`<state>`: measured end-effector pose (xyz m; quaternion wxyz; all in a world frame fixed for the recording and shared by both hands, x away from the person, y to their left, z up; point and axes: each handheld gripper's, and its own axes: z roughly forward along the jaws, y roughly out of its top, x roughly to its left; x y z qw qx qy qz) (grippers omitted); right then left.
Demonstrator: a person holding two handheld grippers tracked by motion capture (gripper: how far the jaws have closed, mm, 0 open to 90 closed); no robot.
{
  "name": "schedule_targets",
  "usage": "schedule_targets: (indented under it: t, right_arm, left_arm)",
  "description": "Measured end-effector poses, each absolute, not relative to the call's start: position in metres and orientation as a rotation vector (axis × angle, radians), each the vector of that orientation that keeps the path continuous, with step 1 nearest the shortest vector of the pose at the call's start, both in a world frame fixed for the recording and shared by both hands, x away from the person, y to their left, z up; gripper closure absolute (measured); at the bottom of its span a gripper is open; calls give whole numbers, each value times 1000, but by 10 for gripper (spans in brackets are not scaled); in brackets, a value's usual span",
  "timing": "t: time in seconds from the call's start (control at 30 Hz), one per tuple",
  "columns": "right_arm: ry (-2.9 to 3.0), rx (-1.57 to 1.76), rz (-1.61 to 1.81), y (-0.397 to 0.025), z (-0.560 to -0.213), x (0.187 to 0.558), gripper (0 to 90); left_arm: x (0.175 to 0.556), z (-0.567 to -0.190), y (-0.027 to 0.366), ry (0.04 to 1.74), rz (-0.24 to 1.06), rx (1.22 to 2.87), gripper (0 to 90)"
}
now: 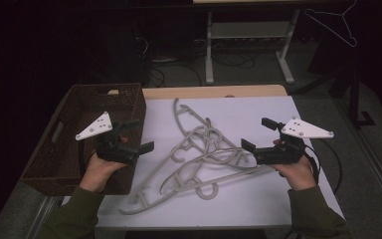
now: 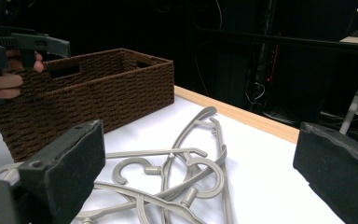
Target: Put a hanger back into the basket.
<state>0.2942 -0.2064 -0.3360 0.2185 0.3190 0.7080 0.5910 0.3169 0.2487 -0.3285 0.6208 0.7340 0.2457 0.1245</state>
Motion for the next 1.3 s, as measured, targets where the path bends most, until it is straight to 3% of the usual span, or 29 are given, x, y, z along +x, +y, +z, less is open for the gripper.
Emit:
schedule_targets:
  t: [0.8,1.3]
  right_arm:
    - [2048,984,1482,-220,-377,274,18]
    - [2070,1046,1458,-227,-399,261,18]
  left_arm:
    - [310,-338,205,551,252,1877,0]
    - [323,-363,177,554,196,1976,0]
